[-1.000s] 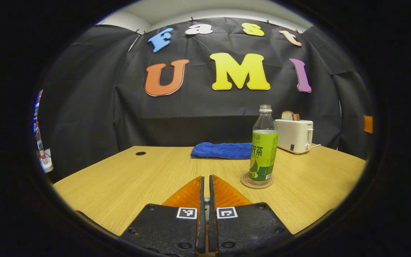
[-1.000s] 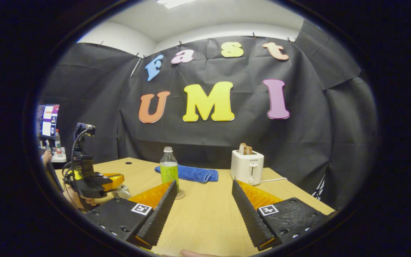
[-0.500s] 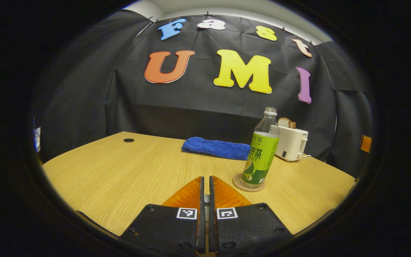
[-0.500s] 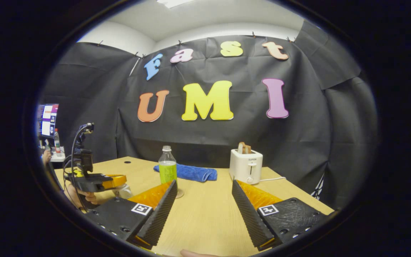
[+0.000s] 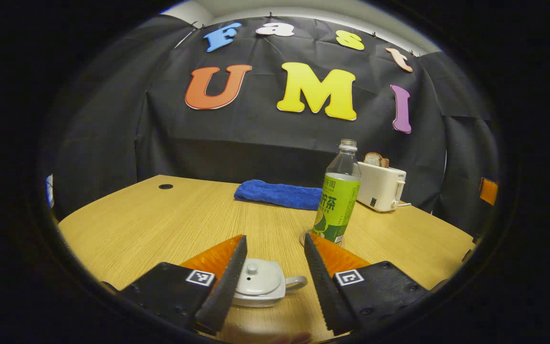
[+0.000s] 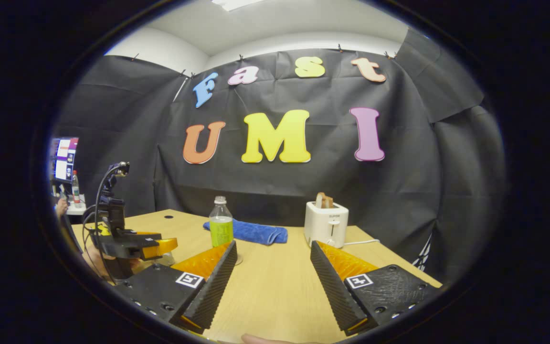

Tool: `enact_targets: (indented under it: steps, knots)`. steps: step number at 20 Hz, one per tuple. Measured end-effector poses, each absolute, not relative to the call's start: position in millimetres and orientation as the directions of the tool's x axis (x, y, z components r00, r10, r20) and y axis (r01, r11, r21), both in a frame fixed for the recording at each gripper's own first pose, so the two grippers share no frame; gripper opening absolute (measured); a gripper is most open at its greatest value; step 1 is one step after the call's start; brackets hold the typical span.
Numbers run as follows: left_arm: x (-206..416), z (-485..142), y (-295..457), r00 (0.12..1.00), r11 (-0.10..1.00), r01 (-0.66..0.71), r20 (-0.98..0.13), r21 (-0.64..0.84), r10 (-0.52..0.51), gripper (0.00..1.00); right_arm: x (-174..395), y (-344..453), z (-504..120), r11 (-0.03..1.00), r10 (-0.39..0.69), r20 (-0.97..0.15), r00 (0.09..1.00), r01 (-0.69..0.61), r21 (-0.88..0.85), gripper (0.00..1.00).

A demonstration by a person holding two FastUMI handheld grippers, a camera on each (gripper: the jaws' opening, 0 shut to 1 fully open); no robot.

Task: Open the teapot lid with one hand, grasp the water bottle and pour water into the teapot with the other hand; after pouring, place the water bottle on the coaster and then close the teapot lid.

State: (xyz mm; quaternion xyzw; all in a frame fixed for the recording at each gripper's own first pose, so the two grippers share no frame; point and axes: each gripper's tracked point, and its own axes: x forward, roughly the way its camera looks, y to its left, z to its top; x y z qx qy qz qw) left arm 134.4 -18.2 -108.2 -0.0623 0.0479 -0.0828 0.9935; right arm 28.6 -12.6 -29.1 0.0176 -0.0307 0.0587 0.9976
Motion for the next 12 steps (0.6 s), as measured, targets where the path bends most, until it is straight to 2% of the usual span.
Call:
enact_targets:
  steps: [1,8,11,12]
  knots:
    - [133,-101,-15,0.984,0.983,0.150,-0.075,-0.109,-0.159,0.87,26,-17,-25,0.993,0.107,0.074,0.992,-0.110,0.033,0.93]
    - [82,-37,7,0.998,0.999,0.054,-0.017,0.006,-0.054,0.88,7,-48,3,0.999,0.037,0.127,0.991,-0.039,0.013,0.92]
    - [51,-16,11,0.999,0.999,0.038,0.002,0.007,-0.038,0.90,-2,-46,9,0.999,0.035,0.127,0.991,-0.037,0.012,0.91]
    - [41,-13,12,0.999,0.999,0.037,-0.002,0.000,-0.037,0.90,-6,-44,11,0.999,0.033,0.126,0.991,-0.035,0.014,0.94]
